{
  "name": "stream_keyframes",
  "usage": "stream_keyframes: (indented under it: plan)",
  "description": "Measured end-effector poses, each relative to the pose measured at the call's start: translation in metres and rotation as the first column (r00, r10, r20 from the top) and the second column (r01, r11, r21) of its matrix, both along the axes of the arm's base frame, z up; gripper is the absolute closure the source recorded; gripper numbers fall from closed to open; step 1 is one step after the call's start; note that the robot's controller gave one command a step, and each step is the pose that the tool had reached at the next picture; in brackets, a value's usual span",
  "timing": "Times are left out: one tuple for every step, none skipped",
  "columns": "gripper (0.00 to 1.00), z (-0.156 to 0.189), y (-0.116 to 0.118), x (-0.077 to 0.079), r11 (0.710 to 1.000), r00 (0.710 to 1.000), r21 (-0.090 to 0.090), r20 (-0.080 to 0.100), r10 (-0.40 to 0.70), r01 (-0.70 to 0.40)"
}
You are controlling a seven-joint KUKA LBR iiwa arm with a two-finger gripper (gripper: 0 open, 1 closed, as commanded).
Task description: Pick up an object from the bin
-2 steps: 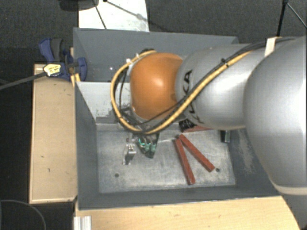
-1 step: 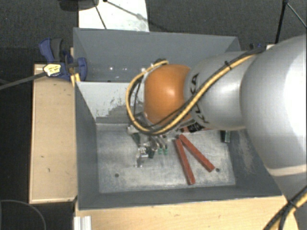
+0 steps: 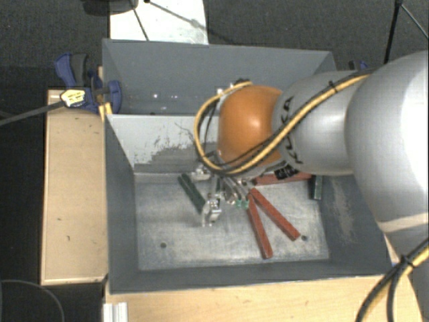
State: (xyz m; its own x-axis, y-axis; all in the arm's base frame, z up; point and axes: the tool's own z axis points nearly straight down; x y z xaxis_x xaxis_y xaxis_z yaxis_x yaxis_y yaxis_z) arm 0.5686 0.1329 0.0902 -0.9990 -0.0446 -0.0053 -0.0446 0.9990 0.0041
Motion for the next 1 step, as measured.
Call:
stream_keyframes:
  plan:
    - [1.0,-0.0153,-0.0076,-0.0121,0.996,0.996,-0.001,-0.001,-0.09,0.09]
